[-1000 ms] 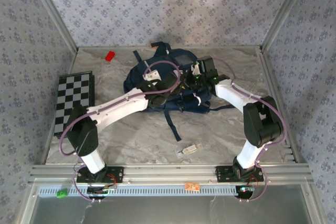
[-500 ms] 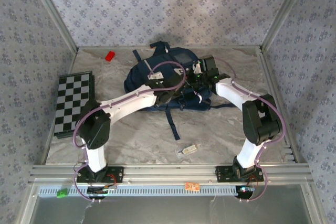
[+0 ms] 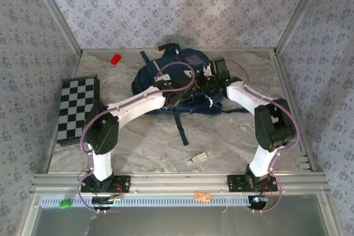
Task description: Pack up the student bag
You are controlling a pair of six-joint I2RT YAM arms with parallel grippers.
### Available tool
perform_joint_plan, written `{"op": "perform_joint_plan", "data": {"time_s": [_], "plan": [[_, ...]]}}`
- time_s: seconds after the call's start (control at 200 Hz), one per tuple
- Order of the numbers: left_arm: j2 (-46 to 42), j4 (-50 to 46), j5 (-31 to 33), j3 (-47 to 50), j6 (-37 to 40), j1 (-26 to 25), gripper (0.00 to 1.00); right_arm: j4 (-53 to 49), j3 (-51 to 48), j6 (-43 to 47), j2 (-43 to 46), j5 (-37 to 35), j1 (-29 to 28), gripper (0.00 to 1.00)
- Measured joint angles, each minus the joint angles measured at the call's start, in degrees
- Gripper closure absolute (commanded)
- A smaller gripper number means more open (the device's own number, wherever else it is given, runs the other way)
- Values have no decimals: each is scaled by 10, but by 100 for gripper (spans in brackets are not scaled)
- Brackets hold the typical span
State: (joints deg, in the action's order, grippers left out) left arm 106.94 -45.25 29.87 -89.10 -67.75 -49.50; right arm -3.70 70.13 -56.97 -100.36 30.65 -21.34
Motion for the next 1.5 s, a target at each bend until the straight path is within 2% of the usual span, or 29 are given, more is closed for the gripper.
{"op": "perform_joint_plan", "data": {"time_s": [0.345,0.665,0.8,0.87,0.939,1.099,1.364,1.504], "plan": [[-4,10,-25,-2,82,12,47,-4,8,0,-3,-9,2,100],[7,15,-47,-17,159,22,74,-5,10,9,-4,-26,7,100],[7,26,-55,-17,185,28,77,-7,13,11,-7,-27,7,100],[7,29,-60,-17,198,30,76,-9,14,12,-7,-28,7,100],[5,34,-66,-17,213,31,65,-11,16,13,-8,-28,7,100],[-3,50,-83,-17,254,34,52,-20,20,20,-8,-28,7,100],[-26,56,-107,-14,363,40,51,-30,24,24,-8,-29,7,100],[-26,54,-131,-14,389,46,52,-34,28,24,-10,-30,7,100]]}}
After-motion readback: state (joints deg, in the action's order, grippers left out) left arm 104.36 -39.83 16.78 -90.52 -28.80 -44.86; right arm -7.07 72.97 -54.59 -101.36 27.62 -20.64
